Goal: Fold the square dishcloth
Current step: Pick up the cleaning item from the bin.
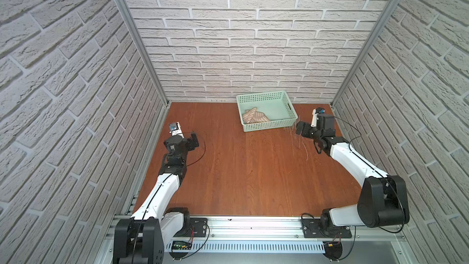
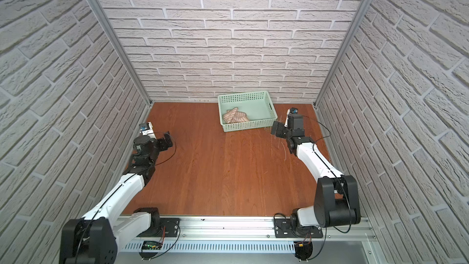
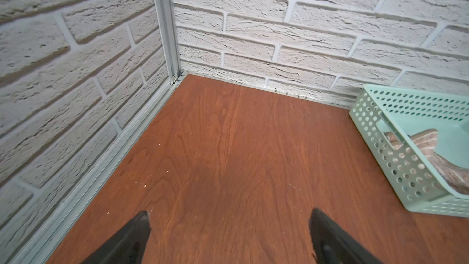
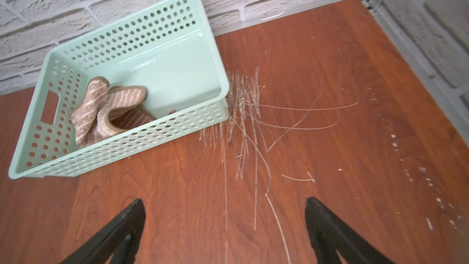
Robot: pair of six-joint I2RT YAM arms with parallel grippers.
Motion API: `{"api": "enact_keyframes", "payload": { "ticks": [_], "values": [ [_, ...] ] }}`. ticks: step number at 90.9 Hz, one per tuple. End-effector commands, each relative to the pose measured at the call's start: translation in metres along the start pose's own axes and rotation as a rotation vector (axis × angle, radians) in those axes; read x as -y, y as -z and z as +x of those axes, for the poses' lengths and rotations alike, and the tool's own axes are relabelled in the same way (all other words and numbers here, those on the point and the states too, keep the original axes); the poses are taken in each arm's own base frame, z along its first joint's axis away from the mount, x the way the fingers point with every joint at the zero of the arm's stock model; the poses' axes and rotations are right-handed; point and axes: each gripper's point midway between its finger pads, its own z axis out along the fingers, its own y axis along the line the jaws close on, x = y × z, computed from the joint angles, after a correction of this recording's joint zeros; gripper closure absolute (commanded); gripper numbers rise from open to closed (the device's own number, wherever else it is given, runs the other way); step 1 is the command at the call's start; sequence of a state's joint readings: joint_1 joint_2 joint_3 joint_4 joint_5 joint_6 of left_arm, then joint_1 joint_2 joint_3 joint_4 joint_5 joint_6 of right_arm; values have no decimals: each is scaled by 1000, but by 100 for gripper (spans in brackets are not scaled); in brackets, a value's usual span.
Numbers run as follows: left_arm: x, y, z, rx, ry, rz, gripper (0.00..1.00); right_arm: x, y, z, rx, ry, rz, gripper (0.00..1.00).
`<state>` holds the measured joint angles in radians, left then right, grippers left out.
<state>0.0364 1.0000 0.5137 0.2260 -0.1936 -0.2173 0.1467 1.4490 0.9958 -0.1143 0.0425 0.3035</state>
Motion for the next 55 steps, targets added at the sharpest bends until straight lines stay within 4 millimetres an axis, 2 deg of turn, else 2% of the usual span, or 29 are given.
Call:
{"api": "enact_keyframes", "payload": {
  "ticks": [1,23,36,45,55],
  "values": [
    [-12,10,2,-27,61,-68,2,-22,0,1,-57,25,9,0],
    [-34,22,20,-68,201,-191,2,-82,-20,-11,-102,103,-41,0],
    [-36,21,28,-132,231,-220,2,-113,-35,-14,-122,147,-79,0],
    [-35,19,34,-189,239,-230,2,-126,-53,-16,-152,164,-85,6],
    [-33,16,40,-231,247,-232,2,-131,-77,-14,-201,170,-64,16]
  ]
}}
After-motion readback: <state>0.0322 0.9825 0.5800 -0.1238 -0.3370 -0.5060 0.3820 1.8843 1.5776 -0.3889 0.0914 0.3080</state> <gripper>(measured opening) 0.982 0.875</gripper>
